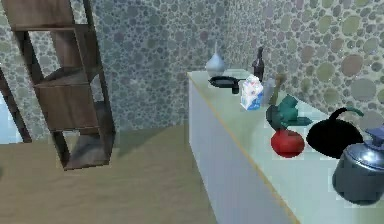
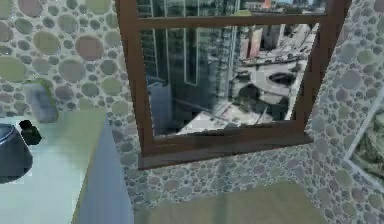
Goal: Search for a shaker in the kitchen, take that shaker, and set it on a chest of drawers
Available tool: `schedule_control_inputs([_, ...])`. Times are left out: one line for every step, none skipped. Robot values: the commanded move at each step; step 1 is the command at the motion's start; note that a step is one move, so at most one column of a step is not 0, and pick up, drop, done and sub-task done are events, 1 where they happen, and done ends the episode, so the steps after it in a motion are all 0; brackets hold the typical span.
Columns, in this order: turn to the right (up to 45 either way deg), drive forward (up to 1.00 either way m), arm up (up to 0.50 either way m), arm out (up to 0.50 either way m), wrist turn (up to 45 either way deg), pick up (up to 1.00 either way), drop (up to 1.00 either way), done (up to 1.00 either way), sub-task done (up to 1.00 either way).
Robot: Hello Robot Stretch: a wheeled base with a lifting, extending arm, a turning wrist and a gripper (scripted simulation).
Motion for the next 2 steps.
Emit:
schedule_control_inputs([-36.0, 0.00, 0.00, 0.00, 0.0, 0.00, 0.00, 0.00, 0.00])
schedule_control_inputs([-3.0, 0.00, 0.00, 0.00, 0.0, 0.00, 0.00, 0.00, 0.00])
